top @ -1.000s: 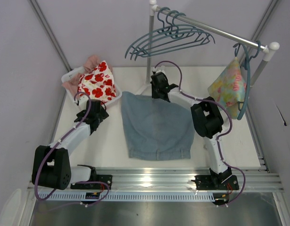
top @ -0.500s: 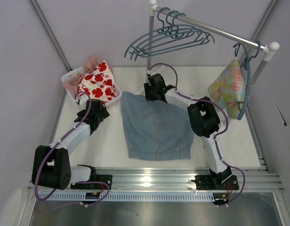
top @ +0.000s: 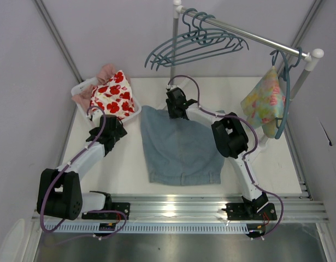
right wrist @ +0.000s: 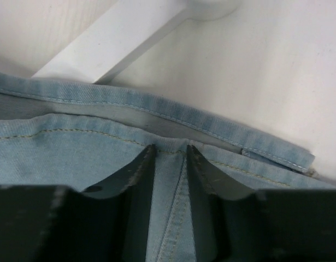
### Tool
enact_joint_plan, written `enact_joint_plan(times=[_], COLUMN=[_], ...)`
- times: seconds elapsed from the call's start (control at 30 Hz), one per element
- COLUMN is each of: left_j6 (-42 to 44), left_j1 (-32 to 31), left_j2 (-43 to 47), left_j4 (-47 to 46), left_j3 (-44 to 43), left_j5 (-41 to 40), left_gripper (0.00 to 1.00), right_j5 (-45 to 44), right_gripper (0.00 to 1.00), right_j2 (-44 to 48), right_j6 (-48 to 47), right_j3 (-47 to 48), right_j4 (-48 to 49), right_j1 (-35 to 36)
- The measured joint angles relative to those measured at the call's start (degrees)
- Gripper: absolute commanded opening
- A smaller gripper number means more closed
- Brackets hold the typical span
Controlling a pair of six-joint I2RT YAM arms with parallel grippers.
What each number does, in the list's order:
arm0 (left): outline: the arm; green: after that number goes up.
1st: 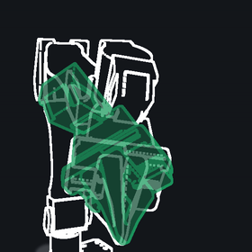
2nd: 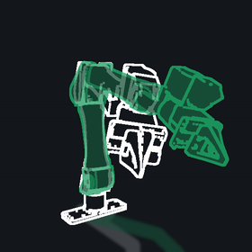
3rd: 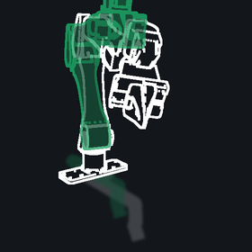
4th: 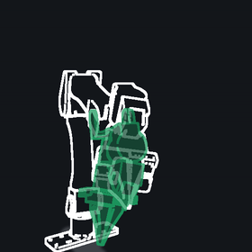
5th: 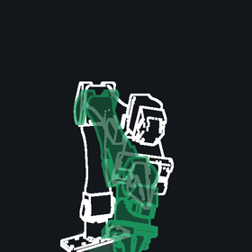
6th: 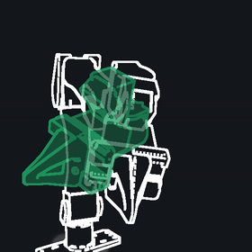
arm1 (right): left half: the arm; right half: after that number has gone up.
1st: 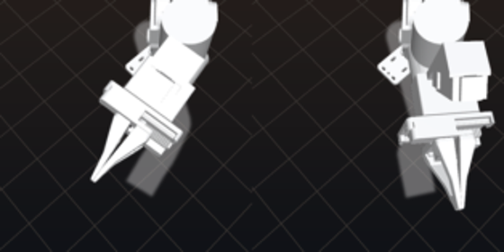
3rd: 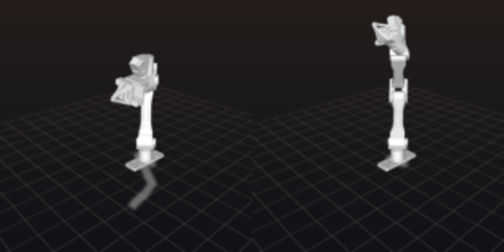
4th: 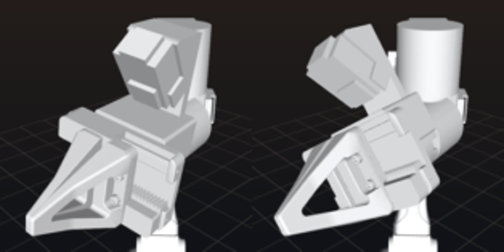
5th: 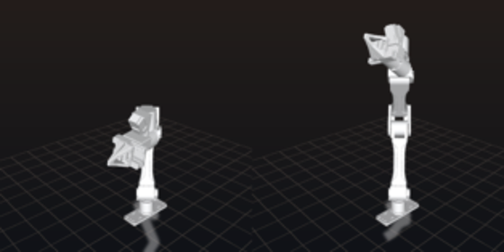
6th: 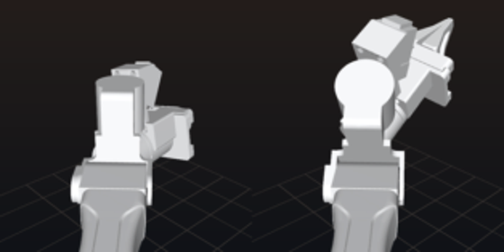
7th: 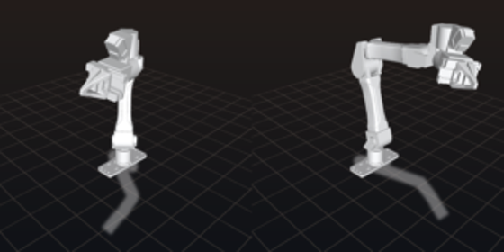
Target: Place the skirt on the hanger
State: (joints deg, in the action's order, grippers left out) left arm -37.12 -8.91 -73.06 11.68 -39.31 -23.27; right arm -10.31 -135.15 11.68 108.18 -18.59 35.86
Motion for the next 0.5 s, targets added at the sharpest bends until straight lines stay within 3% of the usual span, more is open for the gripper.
enact_joint_plan(times=[0.1, 0.2, 0.23, 0.5], left_j6=[0.13, 0.13, 0.13, 0.13], left_j1=[0.00, 0.00, 0.00, 0.00], left_j2=[0.00, 0.00, 0.00, 0.00], left_j4=[0.00, 0.00, 0.00, 0.02], left_j3=[0.00, 0.00, 0.00, 0.00], left_j5=[0.00, 0.00, 0.00, 0.09], left_gripper=[0.89, 0.89, 0.89, 0.89], right_j5=[-1.31, -2.19, -2.43, -4.31], right_gripper=[0.22, 0.09, 0.00, 0.00], right_j2=[-0.20, -0.31, -0.31, -0.31], right_j6=[-0.55, -1.33, -1.51, -2.67], right_j3=[0.09, 0.09, 0.09, 0.09], right_j4=[0.00, -0.15, -0.28, -0.42], right_j1=[0.20, 0.31, 0.31, 0.31])
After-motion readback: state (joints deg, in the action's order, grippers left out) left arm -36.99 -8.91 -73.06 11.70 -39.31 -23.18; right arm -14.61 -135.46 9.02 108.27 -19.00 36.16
